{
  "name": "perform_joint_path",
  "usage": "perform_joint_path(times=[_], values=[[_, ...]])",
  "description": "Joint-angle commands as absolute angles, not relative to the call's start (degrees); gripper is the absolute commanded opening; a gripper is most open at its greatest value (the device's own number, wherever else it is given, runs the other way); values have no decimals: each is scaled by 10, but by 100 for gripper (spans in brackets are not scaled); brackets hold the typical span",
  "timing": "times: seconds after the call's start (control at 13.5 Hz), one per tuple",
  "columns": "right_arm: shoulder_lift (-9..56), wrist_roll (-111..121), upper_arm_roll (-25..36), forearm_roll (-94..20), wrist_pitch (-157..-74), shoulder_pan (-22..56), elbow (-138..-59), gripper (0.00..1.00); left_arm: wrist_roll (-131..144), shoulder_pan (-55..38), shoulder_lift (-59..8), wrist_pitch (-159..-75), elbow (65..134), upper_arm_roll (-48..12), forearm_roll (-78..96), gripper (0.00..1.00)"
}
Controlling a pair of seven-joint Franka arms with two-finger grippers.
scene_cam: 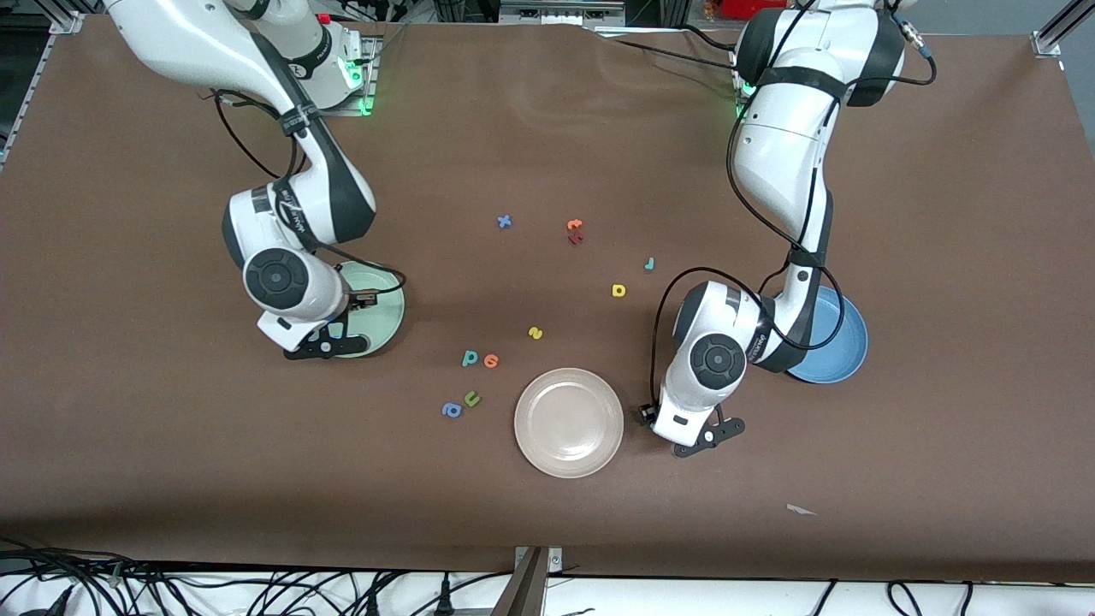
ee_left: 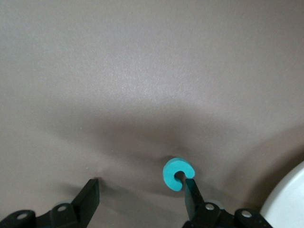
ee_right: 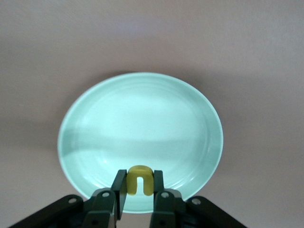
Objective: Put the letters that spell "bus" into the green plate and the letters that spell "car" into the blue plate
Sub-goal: 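Drop the yellow n in the green plate while the left gripper grasps the c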
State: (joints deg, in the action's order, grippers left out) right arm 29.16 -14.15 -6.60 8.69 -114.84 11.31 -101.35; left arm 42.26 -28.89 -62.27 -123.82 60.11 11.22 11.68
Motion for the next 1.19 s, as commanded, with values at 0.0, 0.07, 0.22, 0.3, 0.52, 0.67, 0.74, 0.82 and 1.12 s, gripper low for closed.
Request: perform_joint_path(times=[0.0,0.07,0.22,0.3,0.52,0.67,0.74,0.82,1.12], values=[[282,-133,-65,80,-1220,108,-1084,10,449,-295,-625,-1232,588,120,122,82],[282,-140,-64,80,-1242,108,-1099,25,458,-295,-621,-1231,588,118,123,82],[281,-142,-65,77,-1238,107,-1100,99,472,-294,-621,-1230,588,118,124,85],[280,-147,-65,64,-1236,108,-1100,100,480,-294,-621,-1228,589,118,124,85],[271,-177,-72,42,-1237,109,-1086,99,534,-294,-621,-1224,590,117,125,85],[274,-259,-73,32,-1237,123,-1051,97,564,-294,-622,-1216,589,117,125,86],[275,-300,-73,18,-1237,133,-1035,95,580,-294,-622,-1216,589,117,125,87],[279,-349,-72,3,-1237,141,-1022,92,590,-294,-622,-1216,589,117,125,88],[339,-578,-73,-14,-1244,160,-949,87,626,-295,-622,-1216,588,115,125,89]])
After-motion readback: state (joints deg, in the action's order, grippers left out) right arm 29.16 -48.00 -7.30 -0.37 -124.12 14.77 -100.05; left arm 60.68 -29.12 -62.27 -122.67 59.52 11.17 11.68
